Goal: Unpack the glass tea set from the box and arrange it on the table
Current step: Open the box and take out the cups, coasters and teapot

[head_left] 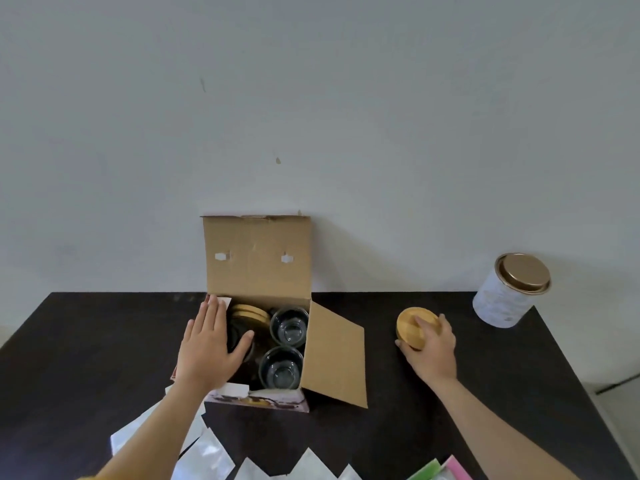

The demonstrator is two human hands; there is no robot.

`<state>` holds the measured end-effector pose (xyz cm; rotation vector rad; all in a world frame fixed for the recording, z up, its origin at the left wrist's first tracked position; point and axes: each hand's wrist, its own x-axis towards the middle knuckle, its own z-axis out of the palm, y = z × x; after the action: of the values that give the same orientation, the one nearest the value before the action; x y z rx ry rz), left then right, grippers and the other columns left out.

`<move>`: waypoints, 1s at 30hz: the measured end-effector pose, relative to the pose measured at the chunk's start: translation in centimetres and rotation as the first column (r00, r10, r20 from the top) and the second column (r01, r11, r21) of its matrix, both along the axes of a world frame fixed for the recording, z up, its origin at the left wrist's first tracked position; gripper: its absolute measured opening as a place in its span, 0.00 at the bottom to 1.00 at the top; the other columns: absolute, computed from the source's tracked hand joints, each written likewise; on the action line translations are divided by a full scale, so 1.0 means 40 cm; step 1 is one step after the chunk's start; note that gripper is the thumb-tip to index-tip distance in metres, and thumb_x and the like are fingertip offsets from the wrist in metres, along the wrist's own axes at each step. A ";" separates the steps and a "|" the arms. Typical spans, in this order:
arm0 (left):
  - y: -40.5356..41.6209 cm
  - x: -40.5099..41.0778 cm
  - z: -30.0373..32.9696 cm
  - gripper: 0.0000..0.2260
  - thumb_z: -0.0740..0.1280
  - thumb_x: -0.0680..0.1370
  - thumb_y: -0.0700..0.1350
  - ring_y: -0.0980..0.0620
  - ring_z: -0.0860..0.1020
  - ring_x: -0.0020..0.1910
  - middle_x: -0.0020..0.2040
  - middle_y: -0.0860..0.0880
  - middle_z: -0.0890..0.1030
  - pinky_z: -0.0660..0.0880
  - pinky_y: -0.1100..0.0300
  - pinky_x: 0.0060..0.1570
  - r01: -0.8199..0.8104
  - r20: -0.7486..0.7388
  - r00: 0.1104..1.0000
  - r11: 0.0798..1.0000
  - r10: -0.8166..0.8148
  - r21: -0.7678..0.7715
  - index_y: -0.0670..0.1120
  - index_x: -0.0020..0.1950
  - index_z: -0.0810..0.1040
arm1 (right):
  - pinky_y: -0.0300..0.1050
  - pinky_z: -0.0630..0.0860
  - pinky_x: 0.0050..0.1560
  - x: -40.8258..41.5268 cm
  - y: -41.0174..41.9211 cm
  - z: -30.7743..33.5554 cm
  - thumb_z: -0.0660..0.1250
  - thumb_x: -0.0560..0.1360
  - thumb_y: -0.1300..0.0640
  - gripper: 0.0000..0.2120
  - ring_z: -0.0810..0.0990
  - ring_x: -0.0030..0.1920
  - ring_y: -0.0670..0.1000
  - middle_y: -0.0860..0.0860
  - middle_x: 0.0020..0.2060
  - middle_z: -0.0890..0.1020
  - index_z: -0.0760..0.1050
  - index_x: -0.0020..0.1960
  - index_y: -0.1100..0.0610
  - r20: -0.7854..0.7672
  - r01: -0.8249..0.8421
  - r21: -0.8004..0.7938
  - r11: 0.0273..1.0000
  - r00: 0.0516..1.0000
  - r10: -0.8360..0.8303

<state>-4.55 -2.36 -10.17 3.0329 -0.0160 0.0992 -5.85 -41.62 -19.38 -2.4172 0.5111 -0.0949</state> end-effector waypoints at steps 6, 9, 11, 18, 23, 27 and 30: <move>-0.002 -0.002 -0.001 0.43 0.43 0.71 0.71 0.48 0.48 0.77 0.78 0.46 0.51 0.51 0.49 0.73 -0.008 -0.005 1.000 1.000 0.008 0.009 0.43 0.78 0.51 | 0.60 0.62 0.70 0.104 -0.004 0.001 0.73 0.71 0.47 0.32 0.48 0.76 0.62 0.57 0.77 0.48 0.66 0.72 0.50 -0.051 0.023 0.019 1.000 0.998 -0.022; -0.001 0.000 -0.002 0.44 0.43 0.70 0.71 0.49 0.48 0.77 0.78 0.46 0.51 0.51 0.49 0.74 -0.014 -0.010 1.000 1.000 0.014 0.008 0.43 0.78 0.51 | 0.60 0.59 0.72 0.142 -0.005 0.007 0.73 0.71 0.46 0.34 0.47 0.76 0.62 0.57 0.77 0.46 0.64 0.72 0.50 -0.113 0.025 0.008 1.000 0.993 -0.024; 0.000 0.001 -0.003 0.44 0.43 0.71 0.71 0.49 0.48 0.77 0.78 0.46 0.51 0.52 0.49 0.74 -0.014 -0.005 1.000 1.000 0.014 0.005 0.43 0.78 0.51 | 0.60 0.56 0.73 0.153 -0.011 0.013 0.72 0.70 0.42 0.36 0.47 0.76 0.63 0.58 0.77 0.46 0.62 0.73 0.49 -0.168 -0.003 -0.058 0.998 0.986 -0.006; 0.001 0.002 -0.006 0.44 0.42 0.70 0.71 0.49 0.47 0.77 0.79 0.46 0.51 0.51 0.49 0.74 -0.008 0.002 1.000 1.000 0.008 -0.004 0.43 0.78 0.51 | 0.63 0.49 0.74 0.104 0.047 0.088 0.68 0.72 0.39 0.36 0.47 0.77 0.61 0.59 0.76 0.53 0.60 0.73 0.53 -0.126 -0.115 -0.149 0.982 0.987 0.097; 0.002 0.002 -0.002 0.44 0.41 0.70 0.71 0.47 0.48 0.77 0.78 0.44 0.51 0.52 0.48 0.74 0.008 -0.010 1.000 1.000 -0.008 0.000 0.42 0.77 0.51 | 0.49 0.65 0.69 0.002 0.247 0.200 0.67 0.76 0.49 0.20 0.64 0.71 0.53 0.52 0.68 0.71 0.72 0.66 0.54 0.232 -0.234 0.072 0.970 0.949 0.212; 0.000 -0.003 0.005 0.45 0.39 0.70 0.71 0.47 0.47 0.77 0.78 0.44 0.50 0.51 0.49 0.74 0.018 -0.018 1.000 1.000 -0.018 -0.010 0.42 0.78 0.50 | 0.42 0.73 0.58 -0.041 0.399 0.290 0.66 0.76 0.50 0.17 0.72 0.59 0.46 0.45 0.57 0.78 0.73 0.64 0.52 0.318 -0.370 0.041 0.928 0.886 0.339; -0.001 -0.006 0.010 0.45 0.40 0.70 0.70 0.46 0.48 0.77 0.78 0.43 0.52 0.53 0.48 0.74 0.015 -0.011 1.000 0.999 -0.016 -0.045 0.41 0.77 0.51 | 0.40 0.72 0.55 -0.030 0.469 0.327 0.64 0.76 0.45 0.23 0.71 0.62 0.47 0.46 0.60 0.77 0.69 0.68 0.52 0.184 -0.441 -0.107 0.891 0.872 0.453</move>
<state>-4.78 -2.41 -9.78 2.9875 -0.0360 0.0796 -7.06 -22.86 -6.31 -2.4856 -0.1561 -0.1569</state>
